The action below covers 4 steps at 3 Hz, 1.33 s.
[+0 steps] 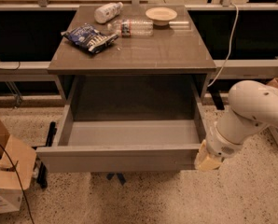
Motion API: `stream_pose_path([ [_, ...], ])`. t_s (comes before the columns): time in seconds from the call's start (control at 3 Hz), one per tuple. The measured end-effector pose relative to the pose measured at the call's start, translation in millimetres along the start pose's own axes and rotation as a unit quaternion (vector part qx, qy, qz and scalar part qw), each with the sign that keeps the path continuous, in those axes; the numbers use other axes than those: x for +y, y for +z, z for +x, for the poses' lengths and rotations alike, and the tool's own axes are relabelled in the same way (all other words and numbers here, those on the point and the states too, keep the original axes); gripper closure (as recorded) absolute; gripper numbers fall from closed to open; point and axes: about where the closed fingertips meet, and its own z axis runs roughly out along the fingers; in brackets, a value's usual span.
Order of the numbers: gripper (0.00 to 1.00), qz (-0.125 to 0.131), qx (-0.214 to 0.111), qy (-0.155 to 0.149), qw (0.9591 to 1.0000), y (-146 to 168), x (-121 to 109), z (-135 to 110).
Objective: Close top drawer
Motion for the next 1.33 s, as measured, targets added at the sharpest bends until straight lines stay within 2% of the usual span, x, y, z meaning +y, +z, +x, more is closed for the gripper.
stream_pose_path([
  [0.33,1.0,0.0,0.0,0.0,1.0,0,0,0],
  [0.67,1.0,0.027,-0.03,-0.057,0.9976,-13,-37,-36],
  [1.0,1.0,0.027,-0.03,-0.057,0.9976,-13,-37,-36],
  [1.33,1.0,0.056,-0.023,-0.077,0.9952,-5,-65,-48],
])
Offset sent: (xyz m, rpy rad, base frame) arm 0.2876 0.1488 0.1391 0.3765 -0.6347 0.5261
